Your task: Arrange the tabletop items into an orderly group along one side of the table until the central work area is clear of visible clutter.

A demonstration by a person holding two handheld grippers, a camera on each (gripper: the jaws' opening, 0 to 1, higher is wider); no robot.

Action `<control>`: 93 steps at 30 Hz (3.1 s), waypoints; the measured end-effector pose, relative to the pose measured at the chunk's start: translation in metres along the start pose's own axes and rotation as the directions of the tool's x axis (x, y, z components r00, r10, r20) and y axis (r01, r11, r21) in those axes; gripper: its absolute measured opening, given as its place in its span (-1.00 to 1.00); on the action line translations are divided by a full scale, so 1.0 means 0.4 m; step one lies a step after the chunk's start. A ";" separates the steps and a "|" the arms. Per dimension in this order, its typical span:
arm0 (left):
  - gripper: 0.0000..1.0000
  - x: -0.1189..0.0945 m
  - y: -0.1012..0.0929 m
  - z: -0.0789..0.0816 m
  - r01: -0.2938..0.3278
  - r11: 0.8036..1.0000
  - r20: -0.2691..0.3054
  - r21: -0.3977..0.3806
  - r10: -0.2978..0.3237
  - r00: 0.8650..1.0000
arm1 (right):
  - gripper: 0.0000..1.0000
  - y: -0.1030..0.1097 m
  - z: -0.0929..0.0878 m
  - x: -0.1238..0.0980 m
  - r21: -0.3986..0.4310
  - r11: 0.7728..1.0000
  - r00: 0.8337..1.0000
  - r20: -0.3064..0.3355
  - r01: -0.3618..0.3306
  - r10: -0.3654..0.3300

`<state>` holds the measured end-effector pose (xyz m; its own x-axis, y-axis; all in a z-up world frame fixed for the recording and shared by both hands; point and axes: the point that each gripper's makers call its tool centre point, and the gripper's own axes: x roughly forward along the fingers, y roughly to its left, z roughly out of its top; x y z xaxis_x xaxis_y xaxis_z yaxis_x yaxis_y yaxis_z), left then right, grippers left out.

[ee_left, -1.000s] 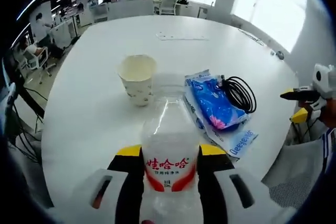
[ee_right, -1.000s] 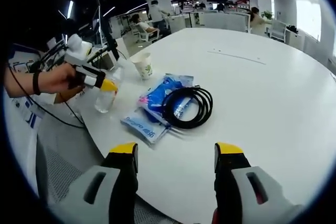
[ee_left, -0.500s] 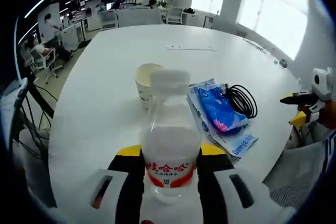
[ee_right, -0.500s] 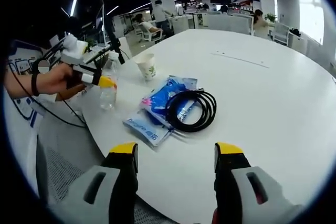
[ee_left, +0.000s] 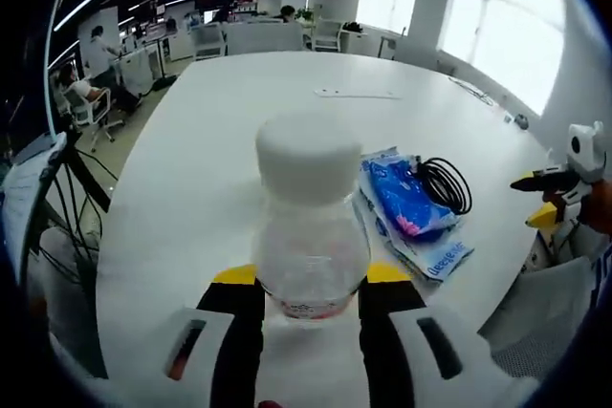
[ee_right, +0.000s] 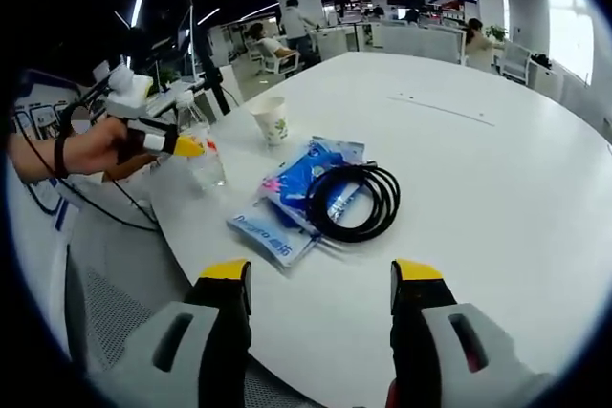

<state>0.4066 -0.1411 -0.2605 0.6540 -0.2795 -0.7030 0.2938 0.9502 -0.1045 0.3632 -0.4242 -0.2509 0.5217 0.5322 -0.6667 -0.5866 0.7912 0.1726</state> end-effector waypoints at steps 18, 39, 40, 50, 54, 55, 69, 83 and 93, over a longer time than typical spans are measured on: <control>-0.24 -0.018 -0.017 -0.036 -0.026 0.999 0.011 0.040 0.025 1.000 | 0.15 0.011 -0.002 0.011 0.004 1.000 1.000 -0.008 -0.005 0.005; -0.26 -0.008 0.015 -0.031 -0.093 0.995 0.009 0.021 0.092 0.996 | 0.15 0.011 -0.008 0.008 0.004 1.000 1.000 -0.023 0.002 -0.002; -0.26 -0.007 0.020 -0.030 -0.097 0.995 0.008 0.018 0.097 0.995 | 0.15 0.012 -0.007 0.009 0.005 1.000 1.000 -0.024 0.002 -0.002; -0.26 0.004 0.068 -0.012 -0.133 0.991 0.008 -0.019 0.134 0.991 | 0.15 0.020 -0.002 0.012 0.010 1.000 1.000 -0.025 0.003 -0.003; -0.26 0.016 0.095 0.004 -0.151 0.988 0.006 -0.036 0.151 0.989 | 0.15 0.020 -0.008 0.007 0.014 1.000 1.000 -0.029 0.010 -0.010; -0.26 0.019 0.101 0.008 -0.155 0.987 0.006 -0.039 0.155 0.988 | 0.15 0.020 -0.010 0.005 0.017 1.000 1.000 -0.029 0.013 -0.012; -0.26 0.063 0.157 0.072 -0.188 0.977 0.021 -0.098 0.191 0.981 | 0.15 0.025 -0.042 -0.002 0.042 0.999 0.998 -0.057 0.027 -0.024; -0.26 0.134 0.191 0.151 -0.203 0.964 0.051 -0.171 0.214 0.975 | 0.16 0.017 -0.024 0.004 0.034 0.999 0.997 -0.073 0.032 -0.029; -0.26 0.187 0.209 0.202 -0.198 0.962 0.070 -0.187 0.214 0.974 | 0.16 0.014 -0.028 -0.001 0.034 0.999 0.996 -0.087 0.034 -0.031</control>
<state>0.5364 -0.0939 -0.2649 0.7490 -0.0788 -0.6578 0.0227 0.9954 -0.0935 0.3528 -0.4234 -0.2580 0.4839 0.4789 -0.7325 -0.5470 0.8188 0.1740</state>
